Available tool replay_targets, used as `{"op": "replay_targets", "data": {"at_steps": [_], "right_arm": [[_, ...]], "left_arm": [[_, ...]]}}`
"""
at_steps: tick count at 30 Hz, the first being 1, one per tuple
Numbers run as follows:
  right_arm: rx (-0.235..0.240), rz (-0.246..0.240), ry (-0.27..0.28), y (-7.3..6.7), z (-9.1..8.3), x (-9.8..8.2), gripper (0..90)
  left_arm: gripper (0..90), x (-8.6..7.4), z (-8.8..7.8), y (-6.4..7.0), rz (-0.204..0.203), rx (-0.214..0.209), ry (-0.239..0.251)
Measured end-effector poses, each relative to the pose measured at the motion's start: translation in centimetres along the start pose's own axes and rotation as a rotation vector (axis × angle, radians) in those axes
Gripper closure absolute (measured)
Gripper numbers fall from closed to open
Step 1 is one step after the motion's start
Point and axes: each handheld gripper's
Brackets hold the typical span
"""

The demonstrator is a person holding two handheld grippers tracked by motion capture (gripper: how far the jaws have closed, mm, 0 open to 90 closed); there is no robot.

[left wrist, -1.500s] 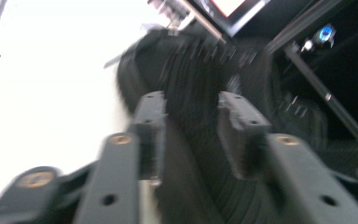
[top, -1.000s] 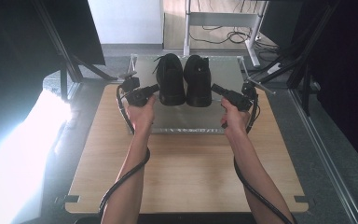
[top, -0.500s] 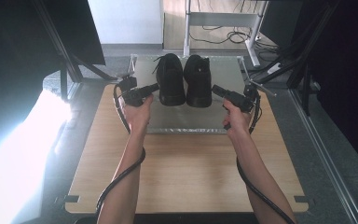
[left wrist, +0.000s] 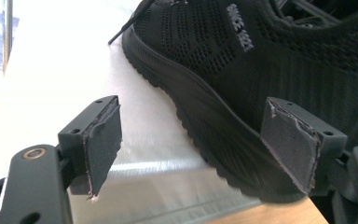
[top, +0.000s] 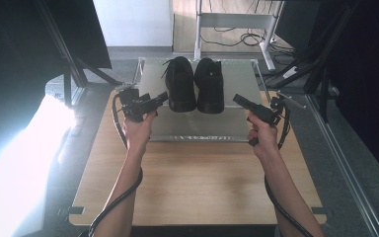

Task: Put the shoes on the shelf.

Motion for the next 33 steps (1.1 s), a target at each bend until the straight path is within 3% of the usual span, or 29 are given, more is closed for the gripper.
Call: {"op": "replay_targets", "data": {"at_steps": [8, 13, 18, 22, 33], "right_arm": [[0.053, -0.100, 0.003, 0.1, -2.3, -1.3, 30.9], [0.052, -0.159, -0.025, 0.4, -3.3, -2.2, 27.5], [0.022, -0.207, -0.055, 0.6, -4.2, -2.9, 25.5], [0.011, -0.214, -0.070, 1.1, -5.0, -3.5, 24.9], [-0.081, -0.286, -0.133, 2.8, -7.6, -6.2, 22.7]], "left_arm": [[13.9, -2.3, -2.5, -0.3, 0.023, -0.040, 0.009], [11.7, -3.3, -4.0, -0.6, 0.041, -0.041, -0.002], [7.3, -3.9, -5.1, -0.6, 0.093, -0.022, -0.031], [2.7, -4.8, -6.0, -0.9, 0.141, 0.003, -0.065], [0.0, -8.9, -8.4, -2.4, 0.149, 0.018, -0.101]]}}
Point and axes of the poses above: each handheld gripper's, and its own axes: z roughly forward along the jaws, x roughly out of its top, y roughly to its right, and after that the axes turned 6 degrees about -x, right-handed
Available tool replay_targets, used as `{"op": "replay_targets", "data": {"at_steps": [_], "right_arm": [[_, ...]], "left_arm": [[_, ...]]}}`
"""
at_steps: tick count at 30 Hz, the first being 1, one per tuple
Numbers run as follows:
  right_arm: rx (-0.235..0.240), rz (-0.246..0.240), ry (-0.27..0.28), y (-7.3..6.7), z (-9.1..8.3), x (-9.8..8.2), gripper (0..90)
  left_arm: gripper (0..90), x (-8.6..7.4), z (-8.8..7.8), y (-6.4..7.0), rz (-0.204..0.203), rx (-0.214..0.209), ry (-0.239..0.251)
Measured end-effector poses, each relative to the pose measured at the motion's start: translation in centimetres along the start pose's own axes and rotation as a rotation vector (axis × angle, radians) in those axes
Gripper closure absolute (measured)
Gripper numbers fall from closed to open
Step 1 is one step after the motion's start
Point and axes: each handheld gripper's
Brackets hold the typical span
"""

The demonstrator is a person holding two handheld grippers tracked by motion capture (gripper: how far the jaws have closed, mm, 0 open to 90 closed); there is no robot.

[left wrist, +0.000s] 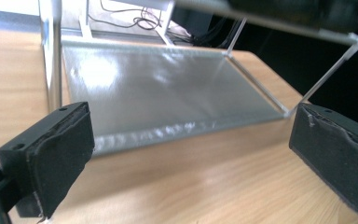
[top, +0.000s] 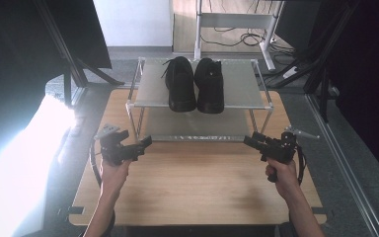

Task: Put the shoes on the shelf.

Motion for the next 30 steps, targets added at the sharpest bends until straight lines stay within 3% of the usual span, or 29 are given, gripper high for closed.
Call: {"op": "replay_targets", "data": {"at_steps": [7, 13, 17, 24, 30], "right_arm": [[-0.051, -0.036, -0.055, 0.5, -1.1, -3.2, 17.6], [-0.143, -0.089, -0.125, 0.9, -1.7, -5.5, 13.3], [-0.221, -0.158, -0.183, 1.0, -1.7, -6.3, 11.6], [-0.335, -0.293, -0.305, 1.5, -0.9, -8.2, 5.7], [-0.400, -0.403, -0.417, 1.7, 0.2, -9.8, 0.7]], "left_arm": [[0.0, -3.4, -0.6, -0.3, 0.001, 0.010, -0.026], [0.0, -6.2, -0.7, -0.6, 0.023, 0.053, -0.070], [0.0, -8.1, -0.7, -1.0, 0.034, 0.087, -0.108], [0.0, -10.1, -0.1, -1.2, 0.042, 0.107, -0.189], [0.0, -11.5, 1.5, -1.2, 0.081, 0.165, -0.323]]}}
Point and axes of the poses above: each handheld gripper's, and its own axes: z roughly forward along the jaws, x roughly out of its top, y roughly to its right, and after that the axes turned 6 degrees about -x, right-handed
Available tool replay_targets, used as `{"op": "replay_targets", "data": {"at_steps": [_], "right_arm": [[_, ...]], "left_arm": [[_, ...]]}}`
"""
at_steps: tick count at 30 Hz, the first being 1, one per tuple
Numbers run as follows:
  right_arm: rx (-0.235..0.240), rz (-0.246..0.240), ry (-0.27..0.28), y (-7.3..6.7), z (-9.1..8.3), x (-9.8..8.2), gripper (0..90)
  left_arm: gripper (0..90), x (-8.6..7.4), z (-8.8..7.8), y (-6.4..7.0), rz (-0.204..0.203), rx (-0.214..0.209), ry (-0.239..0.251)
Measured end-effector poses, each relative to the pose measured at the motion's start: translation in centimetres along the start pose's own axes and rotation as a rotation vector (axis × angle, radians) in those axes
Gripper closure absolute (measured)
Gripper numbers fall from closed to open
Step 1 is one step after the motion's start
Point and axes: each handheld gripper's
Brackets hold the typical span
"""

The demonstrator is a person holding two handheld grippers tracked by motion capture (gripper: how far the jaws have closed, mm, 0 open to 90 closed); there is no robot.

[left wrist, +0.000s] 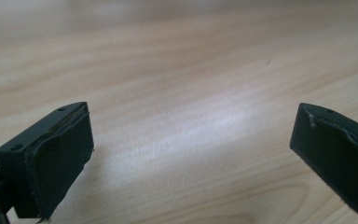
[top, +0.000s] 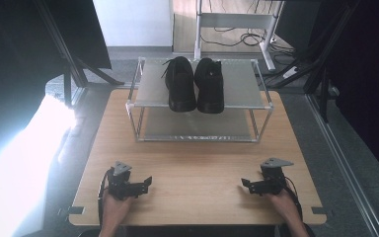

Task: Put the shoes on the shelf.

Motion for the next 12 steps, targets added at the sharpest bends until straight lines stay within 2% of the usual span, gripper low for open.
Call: {"op": "replay_targets", "data": {"at_steps": [2, 4, 6, 12], "right_arm": [[-0.012, -0.026, -0.021, -0.2, 0.3, -0.1, 0.0], [-0.018, -0.039, -0.039, -0.3, 0.6, -0.3, 0.0], [-0.032, -0.055, -0.033, -0.4, 0.7, -0.4, 0.0], [-0.045, -0.043, -0.022, -0.3, 0.8, -0.5, 0.0]], "left_arm": [[0.0, -0.1, 0.6, 0.3, 0.025, 0.021, -0.060], [0.0, 0.0, 0.9, 0.9, 0.066, 0.055, -0.083], [0.0, 0.0, 1.2, 1.2, 0.088, 0.077, -0.101], [0.0, 0.0, 1.2, 1.3, 0.080, 0.080, -0.101]]}}
Point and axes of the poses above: each handheld gripper's, and its own axes: z roughly forward along the jaws, x roughly out of its top, y roughly to its right, and after that the axes turned 6 degrees about -x, right-handed
